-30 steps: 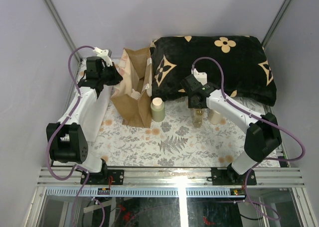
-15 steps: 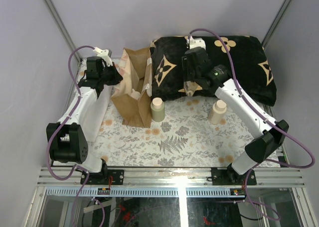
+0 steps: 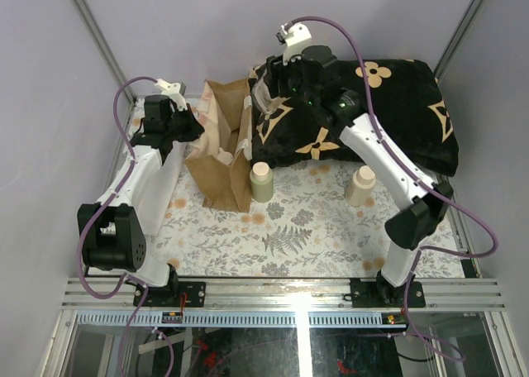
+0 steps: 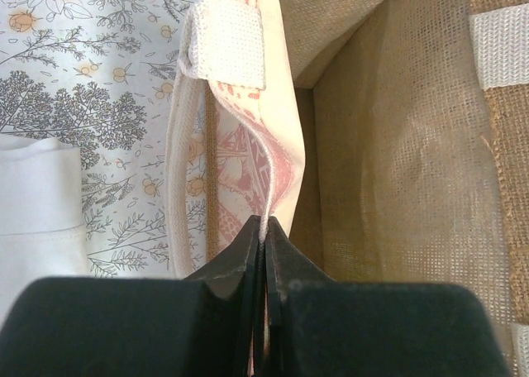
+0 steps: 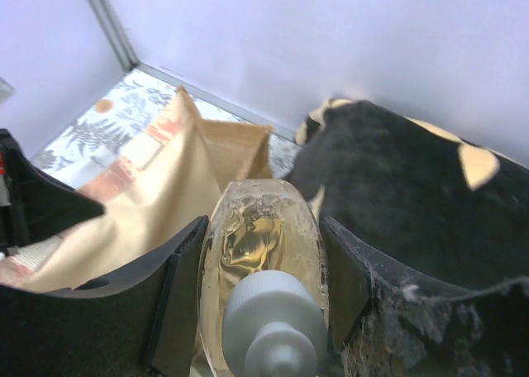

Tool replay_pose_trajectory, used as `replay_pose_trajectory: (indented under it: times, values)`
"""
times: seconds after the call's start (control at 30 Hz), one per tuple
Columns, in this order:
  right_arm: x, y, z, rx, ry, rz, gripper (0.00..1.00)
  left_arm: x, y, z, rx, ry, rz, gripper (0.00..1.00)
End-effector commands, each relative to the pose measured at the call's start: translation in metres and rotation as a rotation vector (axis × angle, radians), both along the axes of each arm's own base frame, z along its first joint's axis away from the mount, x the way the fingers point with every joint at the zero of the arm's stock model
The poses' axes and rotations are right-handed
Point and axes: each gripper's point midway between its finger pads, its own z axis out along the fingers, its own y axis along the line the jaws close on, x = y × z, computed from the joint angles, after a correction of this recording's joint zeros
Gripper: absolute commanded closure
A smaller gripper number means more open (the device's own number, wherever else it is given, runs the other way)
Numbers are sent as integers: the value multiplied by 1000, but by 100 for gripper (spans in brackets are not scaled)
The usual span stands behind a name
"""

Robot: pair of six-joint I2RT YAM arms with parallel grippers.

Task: Place the personal care products into the canvas bag

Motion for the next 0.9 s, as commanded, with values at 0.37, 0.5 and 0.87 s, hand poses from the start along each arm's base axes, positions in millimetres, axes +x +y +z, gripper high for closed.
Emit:
replay_pose_trajectory:
  times: [0.37,0.5,0.87]
  values:
    - [-26,95,148,378,-400,434,100,1,-8,-6,-23,-16,4,100]
    - [-24,119,130,399,-346,496,100,2,-8,-5,-24,-20,4,100]
    - [1,156,19,247,-155,473,100,-1,-5,15,-7,-39,8,100]
